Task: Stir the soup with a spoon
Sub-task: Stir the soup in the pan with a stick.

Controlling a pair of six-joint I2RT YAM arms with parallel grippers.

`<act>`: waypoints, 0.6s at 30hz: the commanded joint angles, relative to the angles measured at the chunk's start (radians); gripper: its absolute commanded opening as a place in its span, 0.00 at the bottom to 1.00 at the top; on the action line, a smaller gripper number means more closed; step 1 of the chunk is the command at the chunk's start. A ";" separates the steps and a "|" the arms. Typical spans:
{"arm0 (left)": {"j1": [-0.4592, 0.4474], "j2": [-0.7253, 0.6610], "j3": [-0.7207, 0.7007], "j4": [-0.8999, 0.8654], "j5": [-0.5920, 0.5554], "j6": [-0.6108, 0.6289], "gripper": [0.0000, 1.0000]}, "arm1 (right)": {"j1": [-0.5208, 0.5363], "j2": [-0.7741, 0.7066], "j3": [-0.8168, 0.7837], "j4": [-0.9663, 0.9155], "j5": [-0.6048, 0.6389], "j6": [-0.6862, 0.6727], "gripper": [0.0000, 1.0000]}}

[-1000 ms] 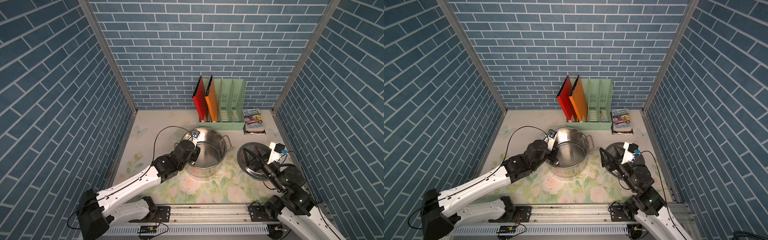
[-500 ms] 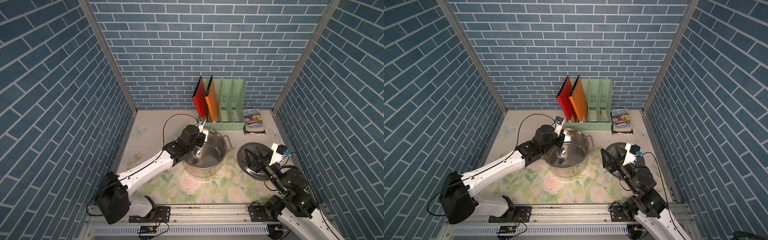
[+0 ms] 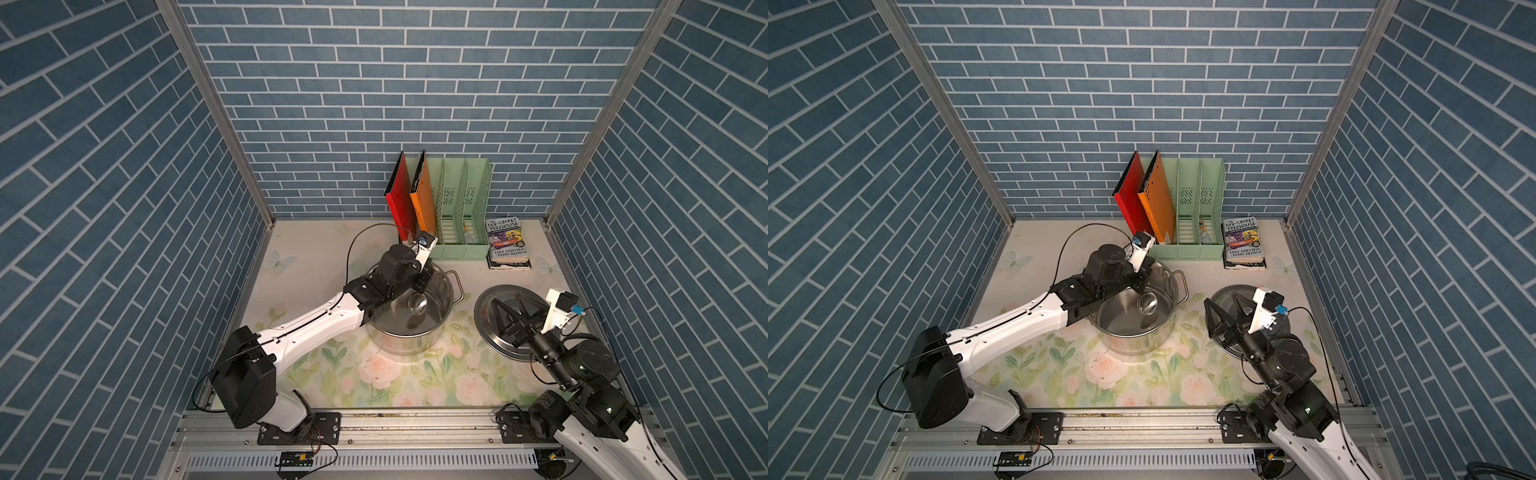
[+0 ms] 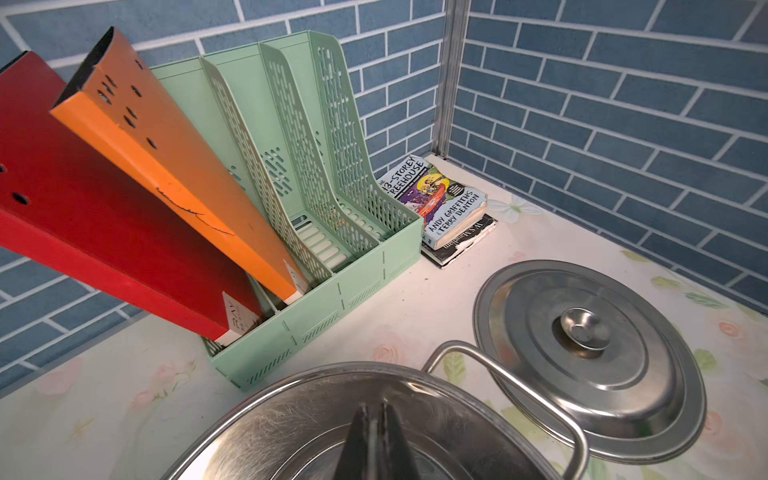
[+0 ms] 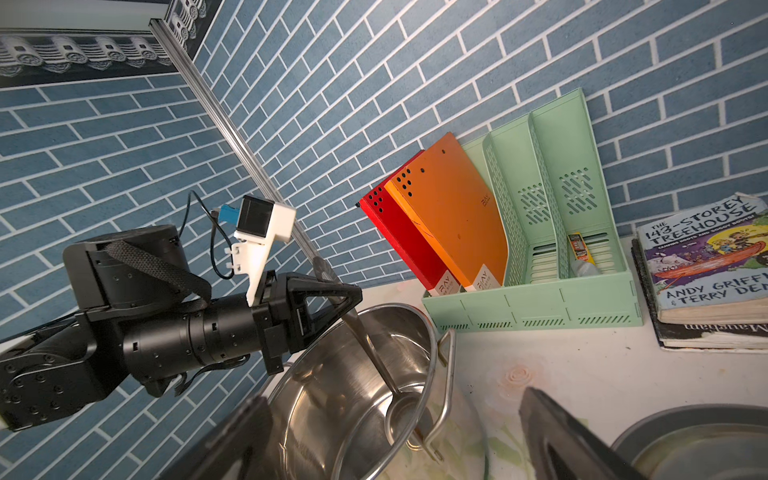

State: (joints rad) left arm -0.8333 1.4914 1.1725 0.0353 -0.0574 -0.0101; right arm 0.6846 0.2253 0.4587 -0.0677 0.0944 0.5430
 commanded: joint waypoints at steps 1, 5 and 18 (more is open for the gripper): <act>-0.034 0.001 0.032 0.022 0.012 0.009 0.00 | 0.004 0.004 -0.006 0.029 0.008 0.008 0.98; -0.079 -0.007 0.022 0.011 0.004 0.012 0.00 | 0.003 0.014 -0.008 0.038 0.006 0.008 0.97; -0.167 -0.168 -0.114 -0.072 -0.086 -0.003 0.00 | 0.003 0.051 -0.016 0.084 -0.011 0.009 0.97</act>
State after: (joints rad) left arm -0.9970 1.3670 1.0866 -0.0078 -0.1009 -0.0067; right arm 0.6846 0.2661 0.4526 -0.0319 0.0898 0.5449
